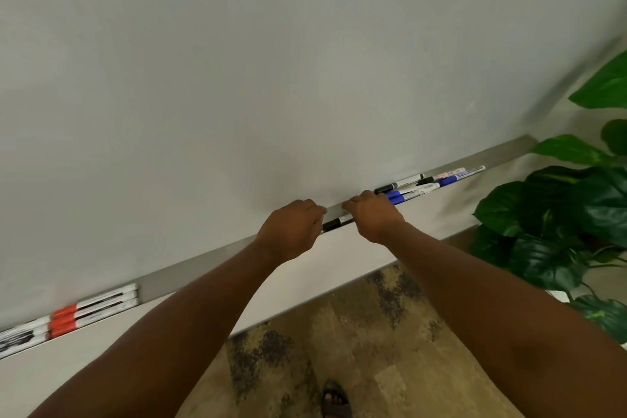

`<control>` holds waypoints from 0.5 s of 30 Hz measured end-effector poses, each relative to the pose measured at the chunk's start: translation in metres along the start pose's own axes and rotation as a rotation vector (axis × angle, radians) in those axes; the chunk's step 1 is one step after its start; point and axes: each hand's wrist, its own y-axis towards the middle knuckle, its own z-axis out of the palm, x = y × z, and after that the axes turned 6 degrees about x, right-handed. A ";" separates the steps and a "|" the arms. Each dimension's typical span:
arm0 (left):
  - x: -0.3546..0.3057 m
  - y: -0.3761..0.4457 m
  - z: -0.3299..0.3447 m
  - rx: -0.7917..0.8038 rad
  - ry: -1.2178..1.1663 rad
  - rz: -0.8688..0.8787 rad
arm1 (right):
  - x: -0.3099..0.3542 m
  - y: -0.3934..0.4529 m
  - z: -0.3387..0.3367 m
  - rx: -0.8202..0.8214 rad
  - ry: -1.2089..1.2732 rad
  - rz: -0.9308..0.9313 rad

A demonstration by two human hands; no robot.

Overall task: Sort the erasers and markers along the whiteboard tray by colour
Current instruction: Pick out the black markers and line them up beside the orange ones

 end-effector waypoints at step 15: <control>-0.057 0.114 0.021 0.177 -0.084 -0.092 | -0.035 0.002 0.032 -0.113 -0.013 -0.135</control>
